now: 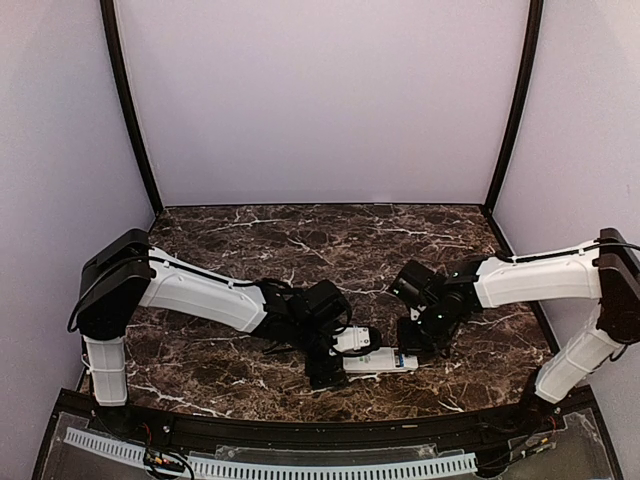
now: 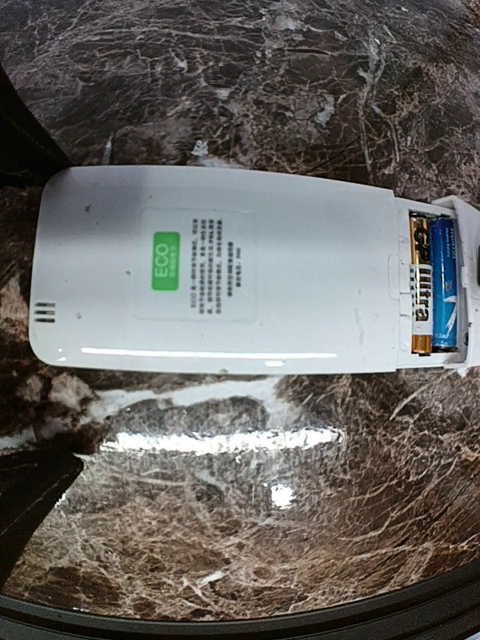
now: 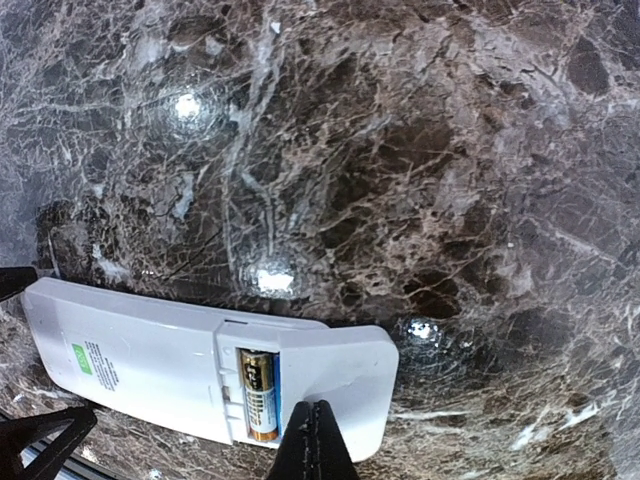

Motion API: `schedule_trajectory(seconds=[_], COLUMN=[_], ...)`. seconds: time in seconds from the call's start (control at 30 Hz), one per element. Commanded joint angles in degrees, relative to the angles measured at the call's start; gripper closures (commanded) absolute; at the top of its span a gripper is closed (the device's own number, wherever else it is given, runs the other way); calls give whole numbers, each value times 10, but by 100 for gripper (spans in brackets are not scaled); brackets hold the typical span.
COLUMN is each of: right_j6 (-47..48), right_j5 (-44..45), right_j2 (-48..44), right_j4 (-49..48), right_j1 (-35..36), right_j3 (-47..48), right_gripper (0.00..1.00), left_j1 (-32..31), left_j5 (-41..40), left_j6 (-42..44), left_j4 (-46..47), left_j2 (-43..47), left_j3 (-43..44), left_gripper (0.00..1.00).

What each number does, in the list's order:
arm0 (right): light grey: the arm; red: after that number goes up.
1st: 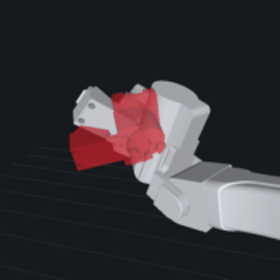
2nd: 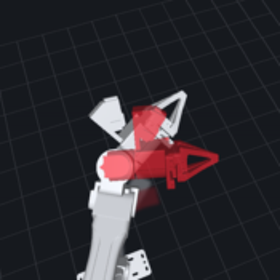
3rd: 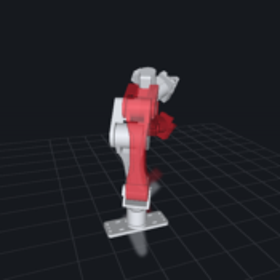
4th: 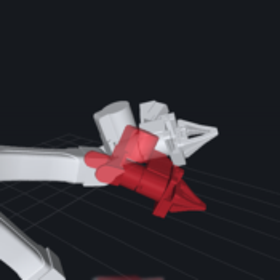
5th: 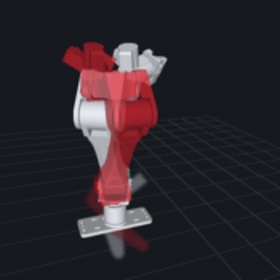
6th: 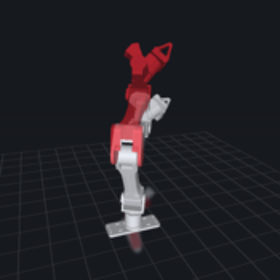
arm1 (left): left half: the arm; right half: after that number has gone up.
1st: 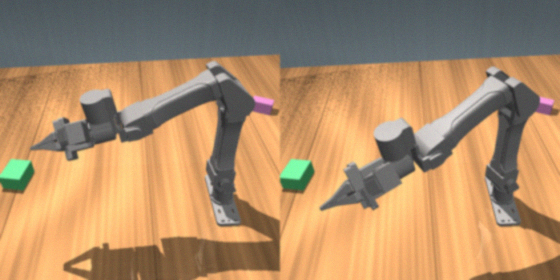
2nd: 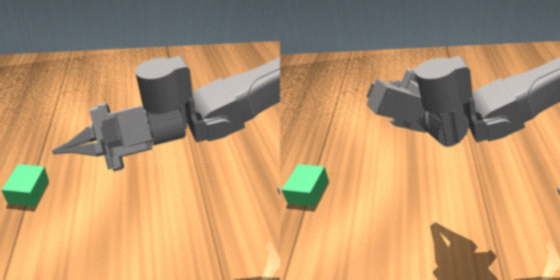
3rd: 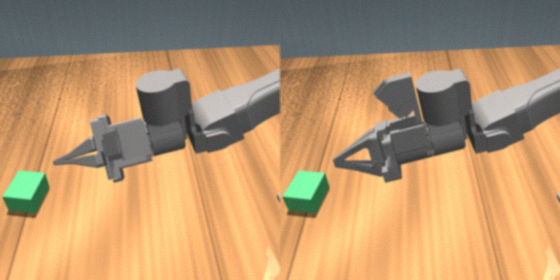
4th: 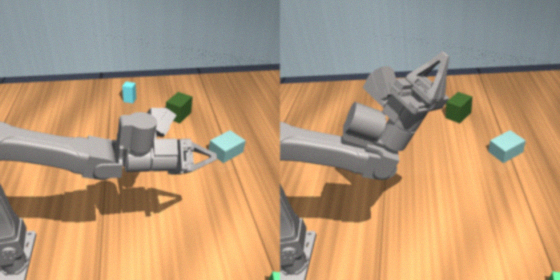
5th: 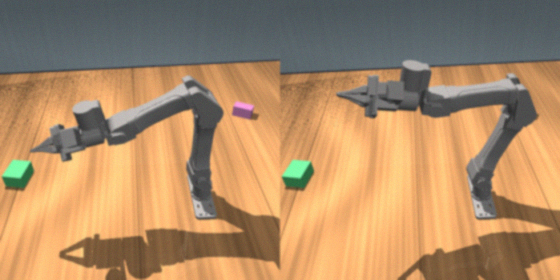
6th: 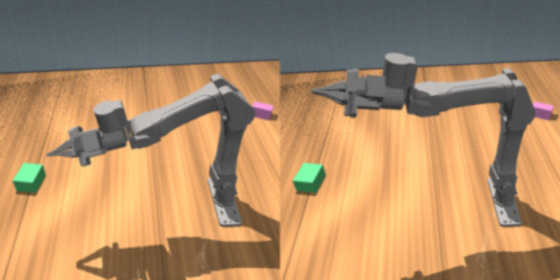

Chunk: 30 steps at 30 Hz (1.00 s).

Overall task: Load the batteries into the remote control
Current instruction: Load the battery cover onto the remote control without the battery cover.

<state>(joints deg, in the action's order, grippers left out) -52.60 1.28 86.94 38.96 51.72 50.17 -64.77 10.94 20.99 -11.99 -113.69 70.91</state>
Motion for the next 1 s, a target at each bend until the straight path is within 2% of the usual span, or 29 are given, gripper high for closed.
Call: schedule_trajectory(seconds=[0.0,0.67,0.97], right_j6=[4,-28,-19], right_j5=[-10,-39,-20], right_j2=[12,5,-17], right_j4=[-28,-31,2], right_j1=[-3,29,34], right_j3=[-13,-44,-10], right_gripper=[100,100,100], left_j1=[-8,-9,-9], left_j5=[0,0,3], left_j6=[15,13,12], left_j4=[-35,-36,-35], left_j2=[-20,-22,-23], left_j3=[-4,-4,-3], left_gripper=[10,10,10])
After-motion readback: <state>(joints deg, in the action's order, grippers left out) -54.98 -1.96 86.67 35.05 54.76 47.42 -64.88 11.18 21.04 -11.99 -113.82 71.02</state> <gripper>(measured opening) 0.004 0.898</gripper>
